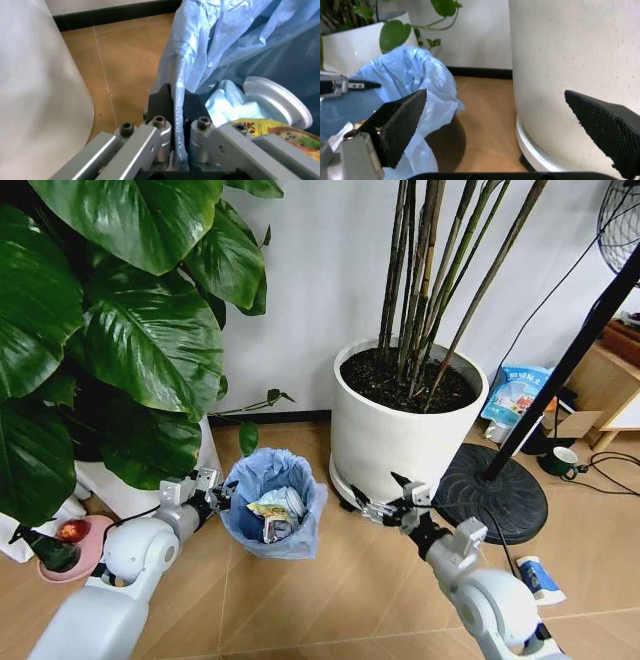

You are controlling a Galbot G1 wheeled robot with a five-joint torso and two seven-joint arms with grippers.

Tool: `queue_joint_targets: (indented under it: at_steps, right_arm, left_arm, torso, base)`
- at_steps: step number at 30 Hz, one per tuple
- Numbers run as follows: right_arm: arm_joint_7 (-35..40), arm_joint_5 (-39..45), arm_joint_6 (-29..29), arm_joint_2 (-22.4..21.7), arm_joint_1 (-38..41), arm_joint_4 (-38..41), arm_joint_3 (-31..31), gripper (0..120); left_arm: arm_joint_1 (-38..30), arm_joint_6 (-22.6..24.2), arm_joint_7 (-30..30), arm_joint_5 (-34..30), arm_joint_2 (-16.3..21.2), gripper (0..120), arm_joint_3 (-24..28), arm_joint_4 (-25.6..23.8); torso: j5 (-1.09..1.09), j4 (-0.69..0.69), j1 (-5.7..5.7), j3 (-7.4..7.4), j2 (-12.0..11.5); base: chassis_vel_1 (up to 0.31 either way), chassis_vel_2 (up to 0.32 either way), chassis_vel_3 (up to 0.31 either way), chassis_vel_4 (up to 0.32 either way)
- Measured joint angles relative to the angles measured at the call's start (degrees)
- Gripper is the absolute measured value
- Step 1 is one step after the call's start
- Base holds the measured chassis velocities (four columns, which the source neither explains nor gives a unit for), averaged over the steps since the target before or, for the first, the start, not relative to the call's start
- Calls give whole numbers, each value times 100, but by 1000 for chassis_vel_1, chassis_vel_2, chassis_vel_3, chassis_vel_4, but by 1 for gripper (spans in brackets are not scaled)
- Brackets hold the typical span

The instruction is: Pick up the trash bin and place the garbage on the floor into it.

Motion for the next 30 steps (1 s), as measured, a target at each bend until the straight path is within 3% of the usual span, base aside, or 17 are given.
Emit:
queue_joint_targets:
  at_steps: [14,30]
  right_arm:
    - [24,-226,172,84,-215,-102,4,100]
    - [126,-289,175,145,-200,-227,-2,100]
  left_arm:
    - [16,0,-18,-8,35,0,-50,-45]
    - [33,-9,12,-14,36,0,-71,-45]
  torso:
    - [-1,0,0,1,0]
    - [-1,0,0,0,0]
  base:
    - [15,-12,-10,15]
    - [107,-112,-99,106]
